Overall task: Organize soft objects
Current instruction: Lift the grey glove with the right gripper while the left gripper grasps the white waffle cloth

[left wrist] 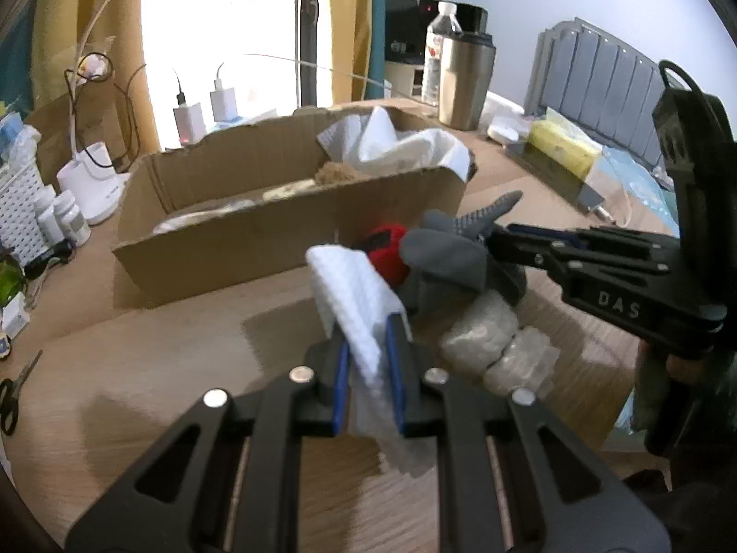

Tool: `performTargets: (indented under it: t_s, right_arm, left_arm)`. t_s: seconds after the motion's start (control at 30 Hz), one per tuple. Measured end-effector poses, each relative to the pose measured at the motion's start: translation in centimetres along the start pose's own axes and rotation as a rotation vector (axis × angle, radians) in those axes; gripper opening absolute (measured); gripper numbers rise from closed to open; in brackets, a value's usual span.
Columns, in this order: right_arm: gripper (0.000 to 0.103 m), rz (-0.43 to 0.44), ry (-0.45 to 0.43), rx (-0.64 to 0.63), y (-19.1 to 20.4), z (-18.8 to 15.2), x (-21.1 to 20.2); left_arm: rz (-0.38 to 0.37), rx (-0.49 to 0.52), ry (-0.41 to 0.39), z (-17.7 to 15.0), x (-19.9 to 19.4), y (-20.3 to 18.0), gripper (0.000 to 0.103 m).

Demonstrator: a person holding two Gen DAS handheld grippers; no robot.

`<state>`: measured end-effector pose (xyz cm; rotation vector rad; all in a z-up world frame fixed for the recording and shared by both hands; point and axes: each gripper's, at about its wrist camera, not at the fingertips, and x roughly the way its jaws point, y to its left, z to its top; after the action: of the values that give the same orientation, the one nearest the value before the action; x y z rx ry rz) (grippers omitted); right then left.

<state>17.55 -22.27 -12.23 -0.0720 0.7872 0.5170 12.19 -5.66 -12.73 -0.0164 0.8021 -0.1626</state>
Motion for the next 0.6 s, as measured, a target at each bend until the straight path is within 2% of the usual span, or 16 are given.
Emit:
performTargets:
  t_s: [0.6]
  right_arm:
    - [0.014,-0.022,-0.084,-0.047,1.9,2.4,-3.4]
  left_arm:
    - [0.004,-0.038,-0.112,1.3,-3.8,2.4,0.016]
